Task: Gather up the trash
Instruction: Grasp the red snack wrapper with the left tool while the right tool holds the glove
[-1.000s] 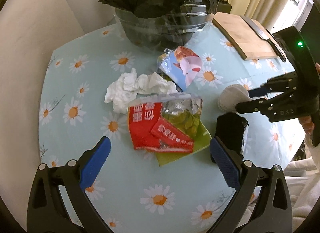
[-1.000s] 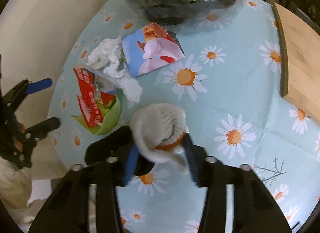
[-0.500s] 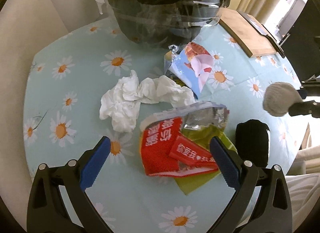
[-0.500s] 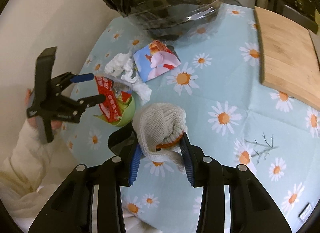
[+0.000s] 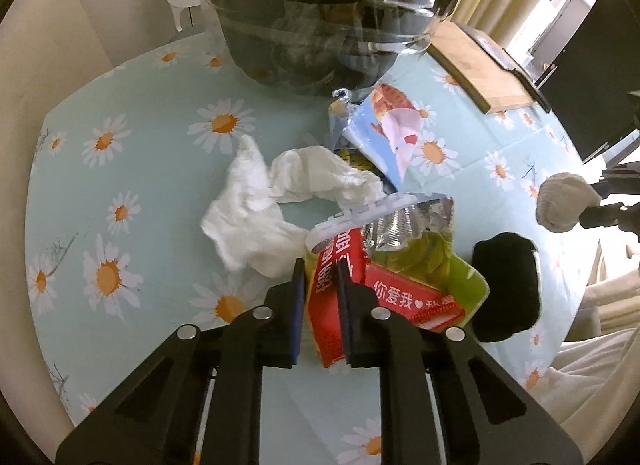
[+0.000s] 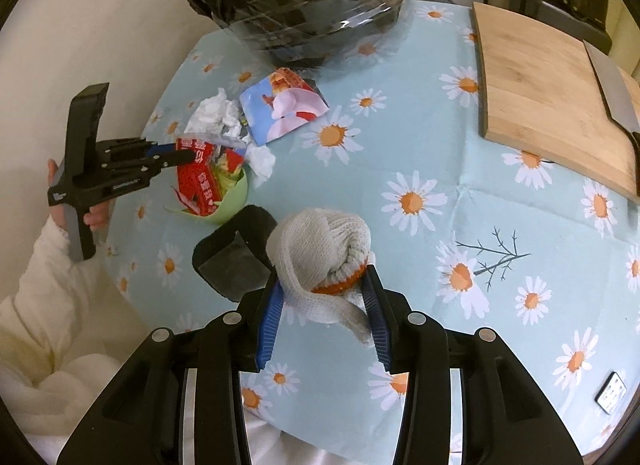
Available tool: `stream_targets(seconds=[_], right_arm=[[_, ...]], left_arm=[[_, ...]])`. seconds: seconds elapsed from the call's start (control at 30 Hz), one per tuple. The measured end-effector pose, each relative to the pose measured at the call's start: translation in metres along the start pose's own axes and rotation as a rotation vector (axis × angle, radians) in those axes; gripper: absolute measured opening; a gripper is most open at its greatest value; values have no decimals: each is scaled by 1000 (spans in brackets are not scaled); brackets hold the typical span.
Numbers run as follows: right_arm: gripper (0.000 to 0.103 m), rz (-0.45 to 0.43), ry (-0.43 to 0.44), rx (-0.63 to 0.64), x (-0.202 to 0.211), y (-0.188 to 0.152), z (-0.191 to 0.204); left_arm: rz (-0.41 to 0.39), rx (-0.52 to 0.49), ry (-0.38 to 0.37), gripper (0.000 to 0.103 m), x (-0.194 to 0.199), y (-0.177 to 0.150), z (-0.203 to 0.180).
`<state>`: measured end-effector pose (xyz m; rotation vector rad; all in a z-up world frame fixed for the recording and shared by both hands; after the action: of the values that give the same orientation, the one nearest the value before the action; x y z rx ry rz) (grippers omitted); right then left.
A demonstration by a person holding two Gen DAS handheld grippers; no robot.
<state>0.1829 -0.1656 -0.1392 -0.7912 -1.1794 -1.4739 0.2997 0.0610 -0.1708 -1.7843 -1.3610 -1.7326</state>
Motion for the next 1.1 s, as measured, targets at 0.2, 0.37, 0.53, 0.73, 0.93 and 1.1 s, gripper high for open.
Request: stream_targets(seconds=[0.2, 0.37, 0.53, 0.73, 0.93, 1.1], right_arm=[[38, -17, 16, 13, 3, 0, 3], [37, -34, 44, 48, 8, 3, 11], [37, -59, 58, 94, 17, 8, 17], [37, -93, 86, 141, 33, 11, 23], [36, -99, 83, 172, 56, 14, 29], [36, -139, 65, 216, 84, 25, 34]], left_arm=[[-25, -10, 3, 9, 18, -5, -12], [-51, -11, 29, 7, 36, -6, -20], [-78, -8, 65, 6, 51, -5, -25], [-124, 22, 96, 6, 74, 0, -30], [-168, 25, 154, 6, 98, 7, -37], [-222, 47, 180, 6, 123, 18, -41]])
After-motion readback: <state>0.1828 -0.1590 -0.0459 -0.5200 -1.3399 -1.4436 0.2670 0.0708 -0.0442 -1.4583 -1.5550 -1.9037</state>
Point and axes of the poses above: each gripper's, at about its wrist camera, not at the fingertips, and x roughly against the way its jaws point, z to its left, y to its top, the point moved 8 cm from there along -x, roughly the way its jaws point, and after that the axes turned 3 degrees about -y, right-handed, at the moved point
